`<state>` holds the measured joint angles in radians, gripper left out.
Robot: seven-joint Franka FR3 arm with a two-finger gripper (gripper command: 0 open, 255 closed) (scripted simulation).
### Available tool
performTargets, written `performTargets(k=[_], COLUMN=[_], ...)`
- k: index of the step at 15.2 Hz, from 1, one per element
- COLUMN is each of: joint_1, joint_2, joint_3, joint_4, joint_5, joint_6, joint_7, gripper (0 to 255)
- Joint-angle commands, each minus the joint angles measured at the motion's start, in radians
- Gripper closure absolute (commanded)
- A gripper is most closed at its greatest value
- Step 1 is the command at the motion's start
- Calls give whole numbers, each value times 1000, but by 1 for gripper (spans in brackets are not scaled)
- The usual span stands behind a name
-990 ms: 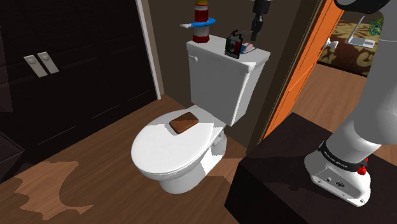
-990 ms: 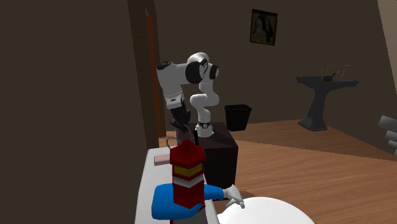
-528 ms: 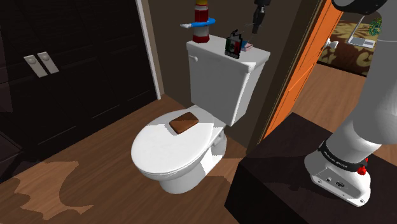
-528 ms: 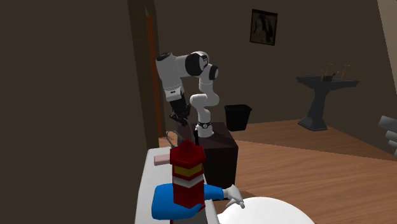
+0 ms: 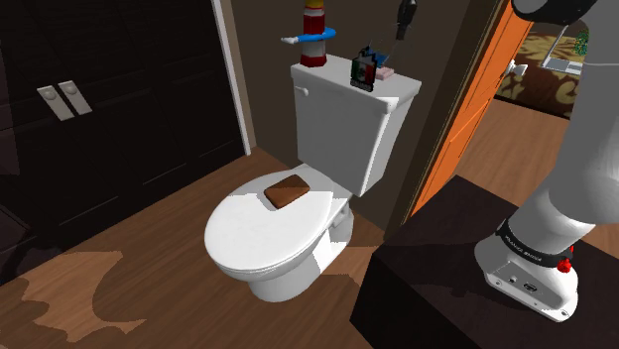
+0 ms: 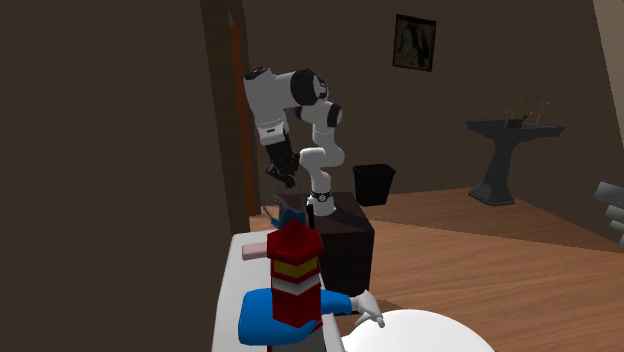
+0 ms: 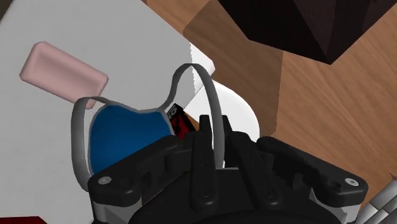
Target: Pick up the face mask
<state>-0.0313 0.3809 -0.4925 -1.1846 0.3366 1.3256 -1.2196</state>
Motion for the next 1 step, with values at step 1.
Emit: performTargets(k=[1], joint_1=[-4], joint_2=[3], joint_3=[0], joint_4=[14], joint_5=[2], joint_6=[-12], joint_7=[0], gripper=[255])
